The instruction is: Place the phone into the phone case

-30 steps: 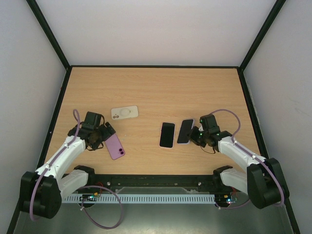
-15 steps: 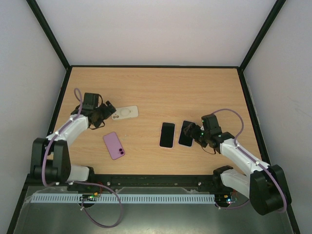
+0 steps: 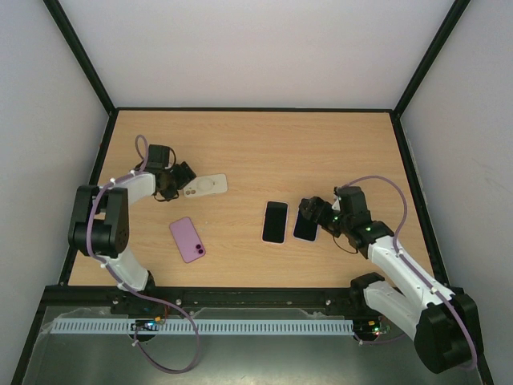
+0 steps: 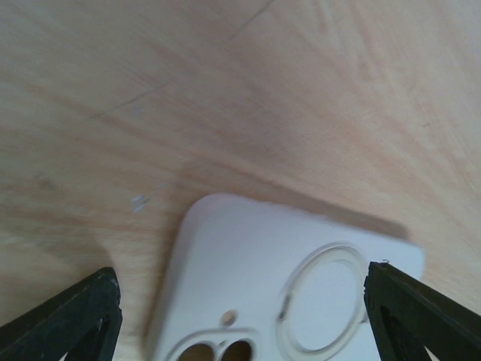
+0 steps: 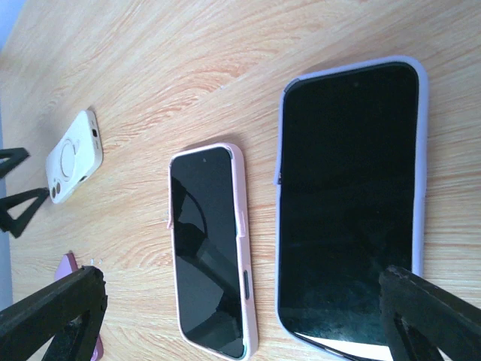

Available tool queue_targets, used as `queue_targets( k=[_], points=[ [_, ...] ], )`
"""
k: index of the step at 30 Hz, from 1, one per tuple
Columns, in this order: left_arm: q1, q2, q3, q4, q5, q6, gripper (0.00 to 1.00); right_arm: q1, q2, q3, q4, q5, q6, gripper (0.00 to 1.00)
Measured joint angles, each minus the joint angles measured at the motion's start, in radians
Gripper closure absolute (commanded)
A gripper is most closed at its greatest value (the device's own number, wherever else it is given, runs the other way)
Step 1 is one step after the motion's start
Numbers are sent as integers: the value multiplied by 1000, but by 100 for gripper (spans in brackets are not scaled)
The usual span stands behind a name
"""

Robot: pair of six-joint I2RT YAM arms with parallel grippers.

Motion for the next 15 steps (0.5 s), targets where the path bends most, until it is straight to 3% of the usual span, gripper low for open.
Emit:
queue_targets(
  k=[8,15],
  points=[
    [-14,105,59,136,129,17,17,11,54,23,83,-39,18,0],
    [-116,239,207,168,225,52,18,78,142,75,137,-32,17,4]
  ],
)
